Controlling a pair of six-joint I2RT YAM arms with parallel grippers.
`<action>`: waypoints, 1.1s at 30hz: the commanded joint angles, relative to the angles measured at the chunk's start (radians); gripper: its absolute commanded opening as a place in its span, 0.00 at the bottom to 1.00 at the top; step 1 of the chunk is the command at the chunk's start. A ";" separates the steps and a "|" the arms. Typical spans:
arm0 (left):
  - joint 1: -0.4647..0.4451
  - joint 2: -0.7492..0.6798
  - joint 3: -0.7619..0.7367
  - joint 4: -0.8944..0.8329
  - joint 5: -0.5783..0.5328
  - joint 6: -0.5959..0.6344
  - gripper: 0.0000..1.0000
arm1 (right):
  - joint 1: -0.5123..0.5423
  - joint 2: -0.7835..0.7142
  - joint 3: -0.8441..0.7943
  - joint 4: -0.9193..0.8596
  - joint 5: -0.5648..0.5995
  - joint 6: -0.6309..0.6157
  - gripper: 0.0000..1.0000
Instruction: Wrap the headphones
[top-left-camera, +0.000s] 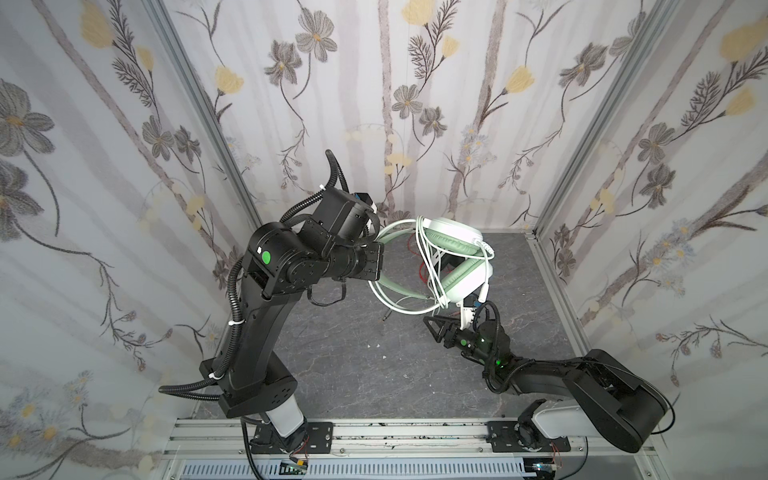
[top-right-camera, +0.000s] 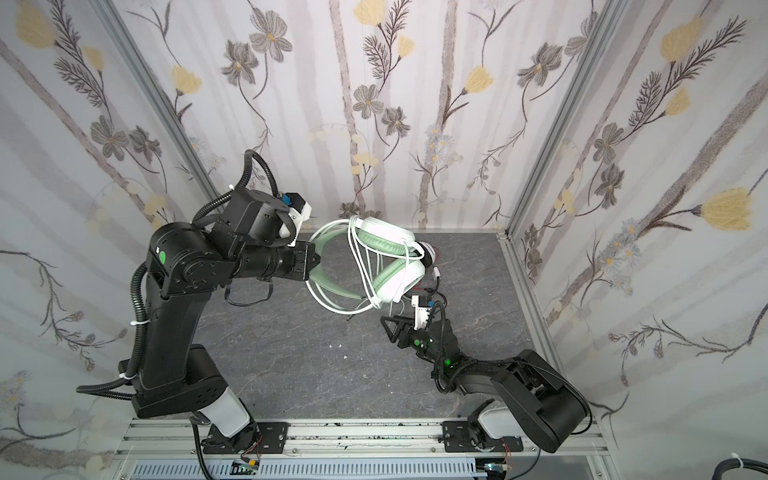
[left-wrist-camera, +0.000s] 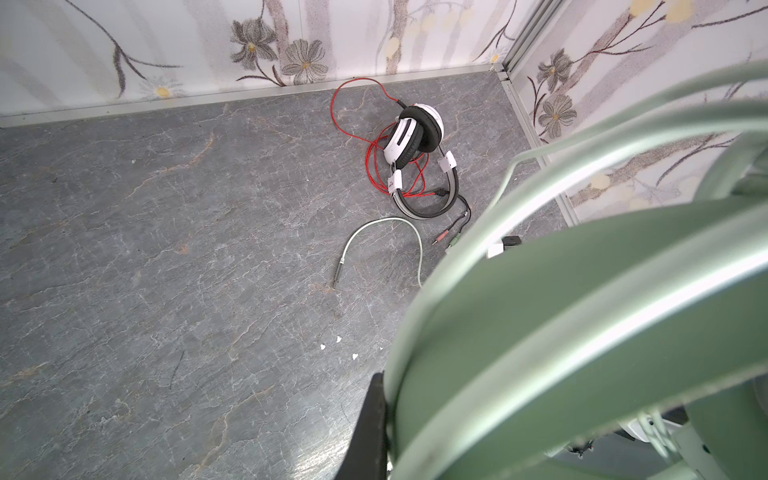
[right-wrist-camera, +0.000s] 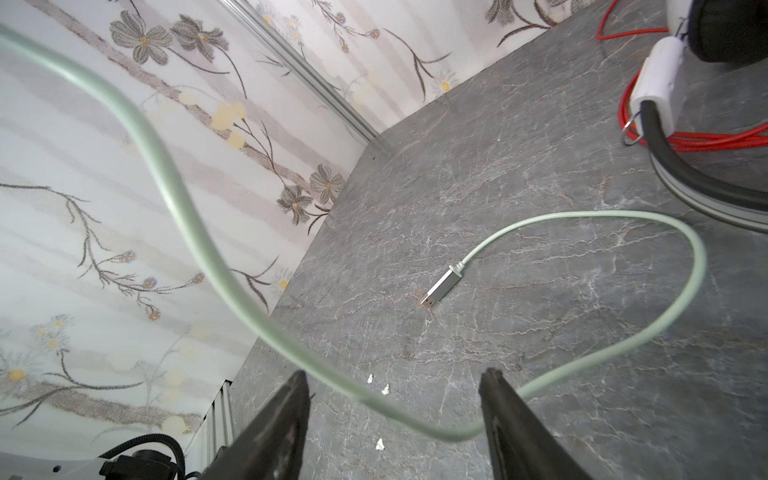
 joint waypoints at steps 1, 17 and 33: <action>0.002 -0.005 0.009 -0.005 0.018 -0.026 0.00 | 0.014 0.032 0.034 0.060 -0.012 -0.013 0.61; 0.008 -0.010 0.009 -0.008 0.018 -0.041 0.00 | 0.074 0.074 0.134 -0.163 0.087 -0.034 0.23; 0.289 -0.038 0.008 0.107 0.052 -0.113 0.00 | 0.310 -0.424 0.167 -0.852 0.312 0.066 0.00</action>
